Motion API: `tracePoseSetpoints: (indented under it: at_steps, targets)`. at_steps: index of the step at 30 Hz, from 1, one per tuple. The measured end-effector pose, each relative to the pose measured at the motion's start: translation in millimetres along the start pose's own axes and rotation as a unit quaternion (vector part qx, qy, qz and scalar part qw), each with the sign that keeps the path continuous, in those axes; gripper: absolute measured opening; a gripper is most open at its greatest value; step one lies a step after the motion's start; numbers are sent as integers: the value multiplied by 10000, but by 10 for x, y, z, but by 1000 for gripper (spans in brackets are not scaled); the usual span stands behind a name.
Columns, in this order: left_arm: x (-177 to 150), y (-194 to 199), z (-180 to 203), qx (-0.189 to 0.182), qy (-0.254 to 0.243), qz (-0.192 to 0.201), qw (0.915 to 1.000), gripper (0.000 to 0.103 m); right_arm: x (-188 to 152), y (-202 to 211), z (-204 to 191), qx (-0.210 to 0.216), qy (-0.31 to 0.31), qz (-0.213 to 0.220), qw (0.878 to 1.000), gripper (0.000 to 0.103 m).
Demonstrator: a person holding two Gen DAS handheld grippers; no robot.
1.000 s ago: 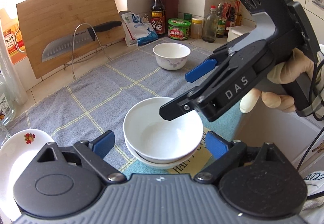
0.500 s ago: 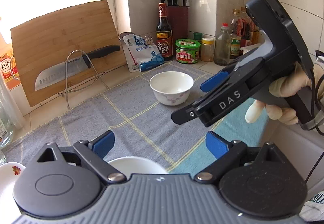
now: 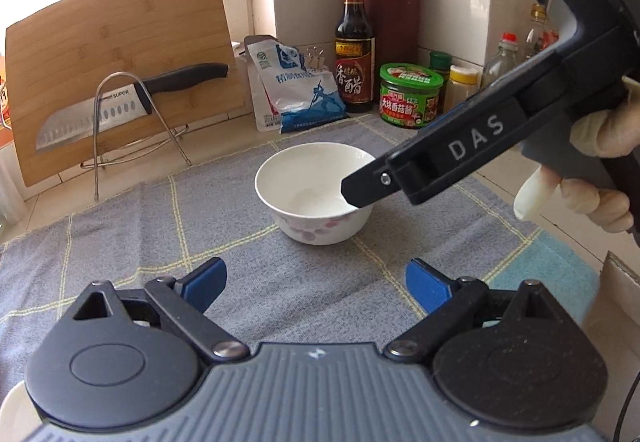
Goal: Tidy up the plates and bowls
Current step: 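Move the right tool to the rim of the floral-patterned white bowl and close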
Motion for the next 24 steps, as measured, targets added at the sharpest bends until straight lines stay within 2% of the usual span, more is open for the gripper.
tracePoseSetpoints:
  at_steps: [5,17,20,24]
  targets:
    - [-20,-277,74,43,48,-214,9997,96,54,-198,124,197,93,-82,9997,103]
    - [105,-713,176,398,-187,-110,9990,96,199,-538,301,667,272,-154,9973,103]
    - [133,-757,171,441,-199,-39,9988,95,238,-604,331,795,266,-160,9964,101]
    - [155,-790,166,522,-268,30,9983,95,292,-669,368,996,232,-162,9946,94]
Point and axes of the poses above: each gripper's, at about its wrist camera, not at the fingertips, and y roughly against the way its jaws point, z to its right, x to its top, the point moved 5 cm from there along -y, roughly the way its jaws point, and after that the axes turned 6 degrees about y, right-handed, at the moved point
